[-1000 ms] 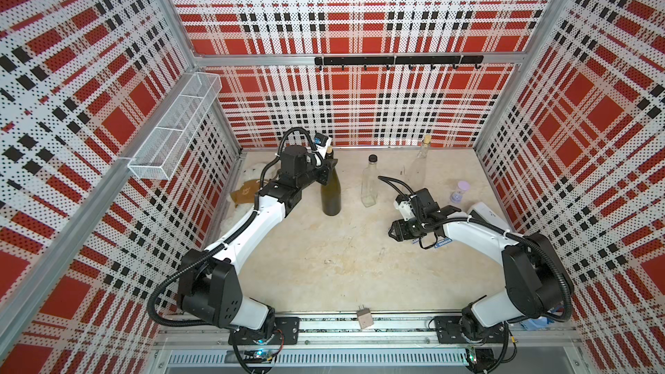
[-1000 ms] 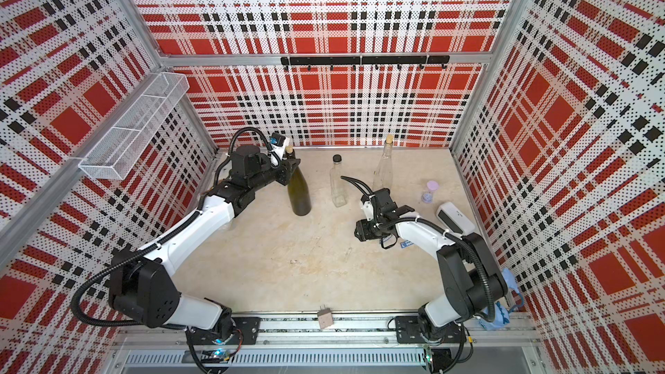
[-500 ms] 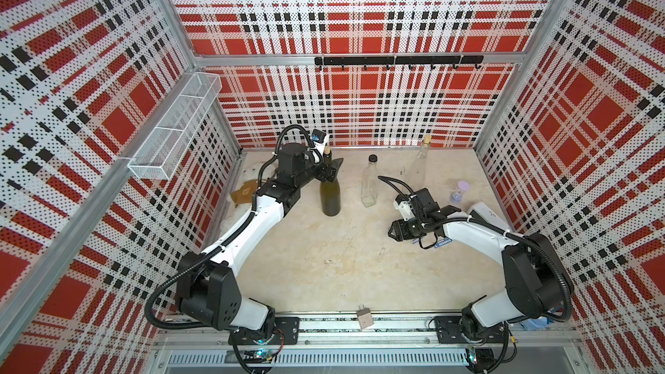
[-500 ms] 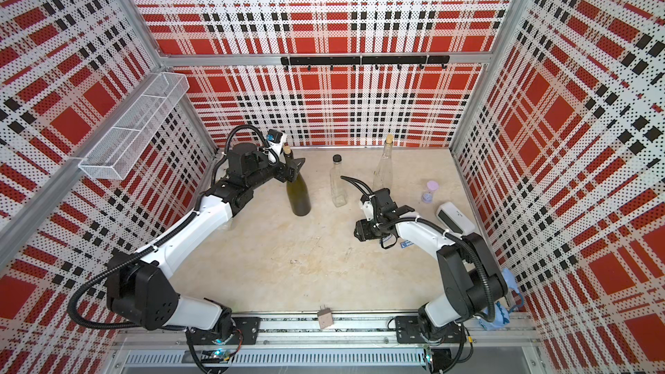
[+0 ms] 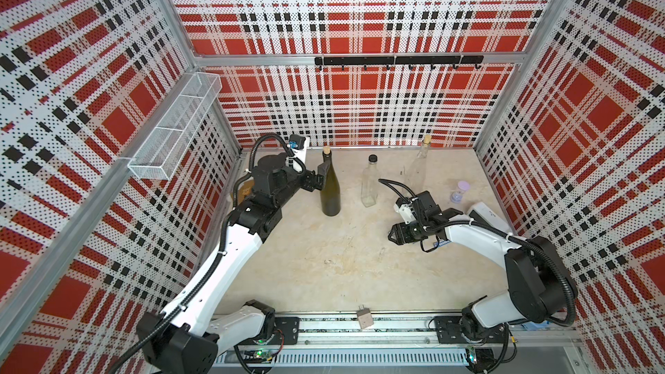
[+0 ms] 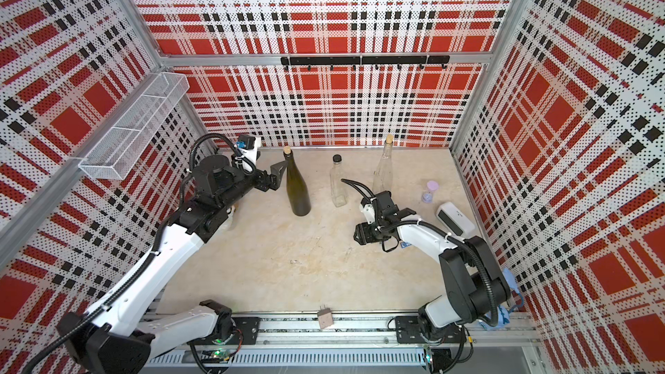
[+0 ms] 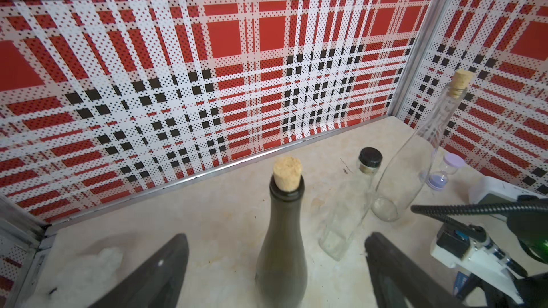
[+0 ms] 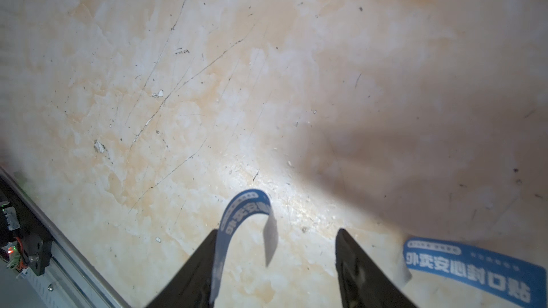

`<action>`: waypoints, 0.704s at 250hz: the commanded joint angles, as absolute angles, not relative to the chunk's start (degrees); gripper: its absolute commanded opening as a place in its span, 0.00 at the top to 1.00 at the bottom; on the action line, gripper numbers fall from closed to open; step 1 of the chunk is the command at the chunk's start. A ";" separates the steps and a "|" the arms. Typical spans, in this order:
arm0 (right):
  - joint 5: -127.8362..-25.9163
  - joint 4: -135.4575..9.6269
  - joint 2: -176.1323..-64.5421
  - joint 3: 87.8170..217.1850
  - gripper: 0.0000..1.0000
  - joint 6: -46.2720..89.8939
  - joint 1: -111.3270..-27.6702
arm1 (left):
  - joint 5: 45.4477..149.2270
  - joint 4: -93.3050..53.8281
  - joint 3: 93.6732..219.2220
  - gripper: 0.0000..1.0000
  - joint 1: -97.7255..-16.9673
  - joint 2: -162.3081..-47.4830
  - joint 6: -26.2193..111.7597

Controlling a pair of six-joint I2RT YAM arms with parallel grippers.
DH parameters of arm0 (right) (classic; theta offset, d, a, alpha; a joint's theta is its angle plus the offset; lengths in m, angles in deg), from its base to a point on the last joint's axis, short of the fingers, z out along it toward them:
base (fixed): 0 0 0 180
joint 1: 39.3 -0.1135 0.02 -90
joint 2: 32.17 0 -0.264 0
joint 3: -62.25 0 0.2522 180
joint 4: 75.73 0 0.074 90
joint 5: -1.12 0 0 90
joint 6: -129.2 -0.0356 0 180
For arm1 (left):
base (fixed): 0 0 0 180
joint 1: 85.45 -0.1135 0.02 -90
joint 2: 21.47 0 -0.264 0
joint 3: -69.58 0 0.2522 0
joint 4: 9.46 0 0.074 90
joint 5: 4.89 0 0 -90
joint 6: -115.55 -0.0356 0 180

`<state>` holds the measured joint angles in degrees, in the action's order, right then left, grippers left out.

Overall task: Remove the label from the bottle
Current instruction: Place the bottle at the center of the board, then place the label at the center of the board.

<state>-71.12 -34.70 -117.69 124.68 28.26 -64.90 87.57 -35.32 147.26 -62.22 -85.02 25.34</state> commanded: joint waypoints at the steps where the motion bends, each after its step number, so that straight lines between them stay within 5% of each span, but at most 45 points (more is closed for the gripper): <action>1: -69.76 -32.29 -118.21 126.51 0.33 30.12 -64.66 | 82.92 -40.40 143.75 0.05 -58.33 -81.77 27.92; 81: -68.84 -33.46 -118.96 125.52 0.34 30.27 -65.90 | 80.76 -40.32 137.00 0.08 -49.05 -81.76 35.34; 141: -66.34 -35.65 -116.99 123.88 0.33 33.31 -67.58 | 82.76 -34.47 131.05 0.39 -47.09 -84.90 42.54; 176: -61.03 -35.08 -113.93 122.96 0.33 37.73 -67.77 | 88.39 -32.11 130.17 0.41 -47.95 -89.11 43.90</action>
<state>-66.37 -33.93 -117.56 123.74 32.43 -67.37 83.15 -36.91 130.59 -47.16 -86.52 40.21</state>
